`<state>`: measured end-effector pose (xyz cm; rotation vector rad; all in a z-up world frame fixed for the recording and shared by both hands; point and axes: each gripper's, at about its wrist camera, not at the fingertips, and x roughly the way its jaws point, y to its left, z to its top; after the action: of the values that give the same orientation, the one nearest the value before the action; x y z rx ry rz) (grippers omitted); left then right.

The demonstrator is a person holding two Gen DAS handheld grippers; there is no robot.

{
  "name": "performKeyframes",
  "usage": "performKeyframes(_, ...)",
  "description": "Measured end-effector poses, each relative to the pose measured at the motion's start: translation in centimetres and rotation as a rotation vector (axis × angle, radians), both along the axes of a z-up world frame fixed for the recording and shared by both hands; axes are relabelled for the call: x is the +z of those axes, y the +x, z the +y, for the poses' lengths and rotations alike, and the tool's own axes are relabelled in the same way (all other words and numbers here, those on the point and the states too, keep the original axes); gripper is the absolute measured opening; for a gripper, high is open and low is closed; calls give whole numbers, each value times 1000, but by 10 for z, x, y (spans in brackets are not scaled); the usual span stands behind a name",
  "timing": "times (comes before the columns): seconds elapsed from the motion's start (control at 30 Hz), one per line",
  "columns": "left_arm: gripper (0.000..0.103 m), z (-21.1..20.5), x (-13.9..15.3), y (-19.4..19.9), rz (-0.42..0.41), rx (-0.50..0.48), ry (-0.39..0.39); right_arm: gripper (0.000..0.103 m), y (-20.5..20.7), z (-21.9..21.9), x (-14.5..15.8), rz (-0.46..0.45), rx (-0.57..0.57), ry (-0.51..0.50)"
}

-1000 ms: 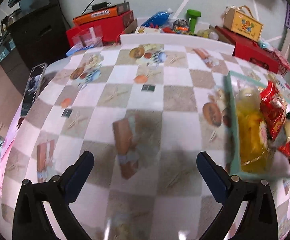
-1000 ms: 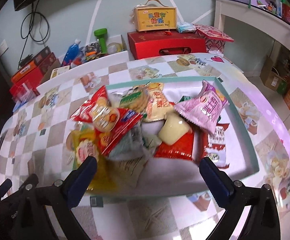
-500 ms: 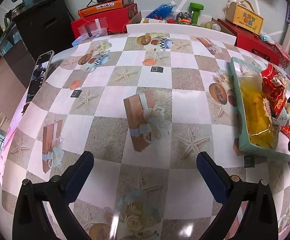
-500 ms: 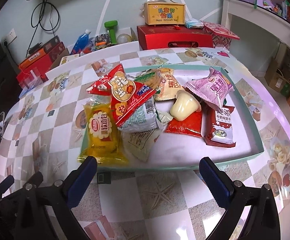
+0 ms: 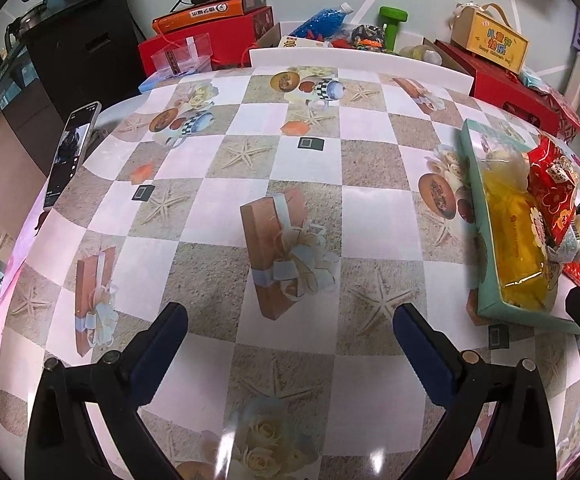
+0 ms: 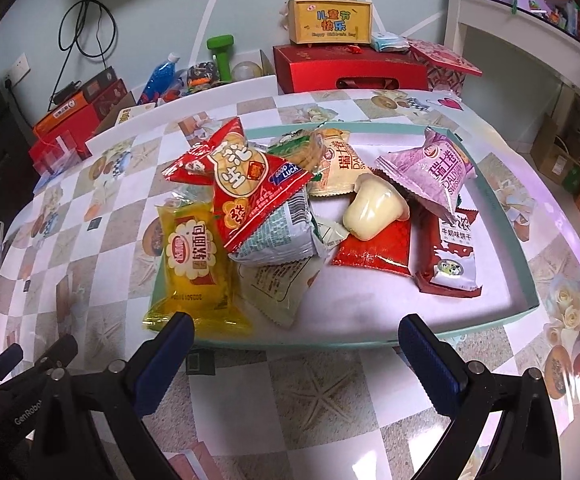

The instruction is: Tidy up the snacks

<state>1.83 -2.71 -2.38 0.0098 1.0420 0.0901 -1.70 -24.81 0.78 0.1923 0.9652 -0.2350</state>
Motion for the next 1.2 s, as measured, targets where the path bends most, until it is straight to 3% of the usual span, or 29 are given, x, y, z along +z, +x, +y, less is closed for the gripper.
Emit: performKeyframes(1.2, 102, 0, -8, 7, 6, -17, -18, 103, 8, 3, -9, 14, 8, 2)
